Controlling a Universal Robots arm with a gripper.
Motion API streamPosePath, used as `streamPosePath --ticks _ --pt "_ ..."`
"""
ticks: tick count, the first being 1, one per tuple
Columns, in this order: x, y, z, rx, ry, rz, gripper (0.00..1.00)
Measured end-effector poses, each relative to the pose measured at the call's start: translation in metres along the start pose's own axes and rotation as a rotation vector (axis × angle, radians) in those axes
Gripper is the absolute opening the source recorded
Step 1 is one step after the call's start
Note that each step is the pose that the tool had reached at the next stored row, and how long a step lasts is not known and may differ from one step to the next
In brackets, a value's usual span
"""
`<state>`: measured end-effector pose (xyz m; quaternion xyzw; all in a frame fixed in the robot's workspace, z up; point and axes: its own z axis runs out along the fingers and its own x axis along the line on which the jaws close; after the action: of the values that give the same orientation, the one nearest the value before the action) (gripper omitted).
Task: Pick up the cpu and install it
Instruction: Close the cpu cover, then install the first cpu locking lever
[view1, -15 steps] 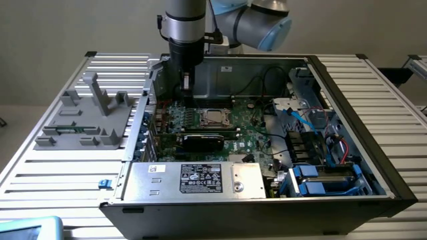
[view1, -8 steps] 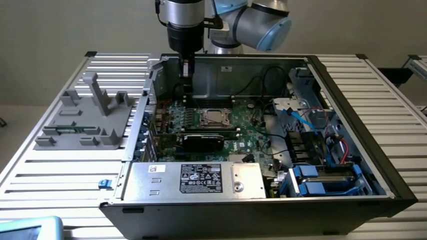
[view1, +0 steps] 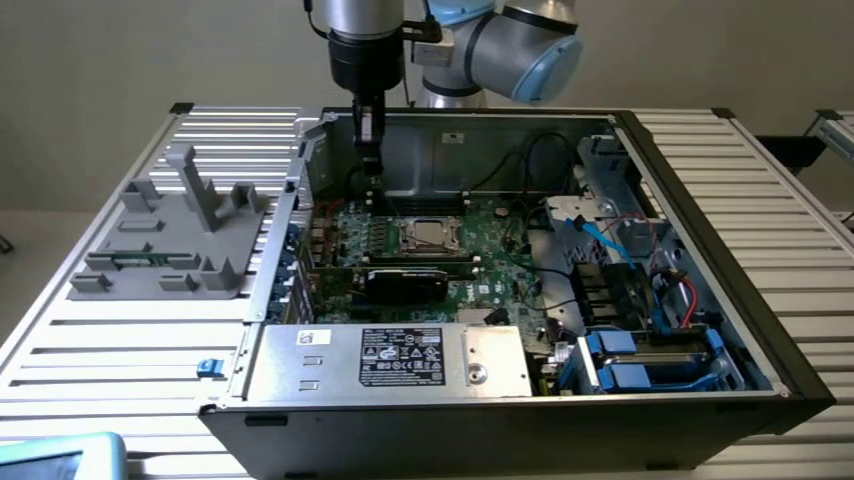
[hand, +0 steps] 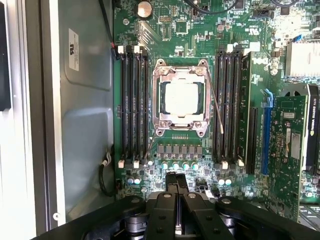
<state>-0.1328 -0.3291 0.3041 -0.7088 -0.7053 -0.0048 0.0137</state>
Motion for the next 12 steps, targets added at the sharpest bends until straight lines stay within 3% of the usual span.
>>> streamPosePath --ticks 12 --pt "0.0 0.0 -0.0001 0.0001 0.0 0.0 0.11"
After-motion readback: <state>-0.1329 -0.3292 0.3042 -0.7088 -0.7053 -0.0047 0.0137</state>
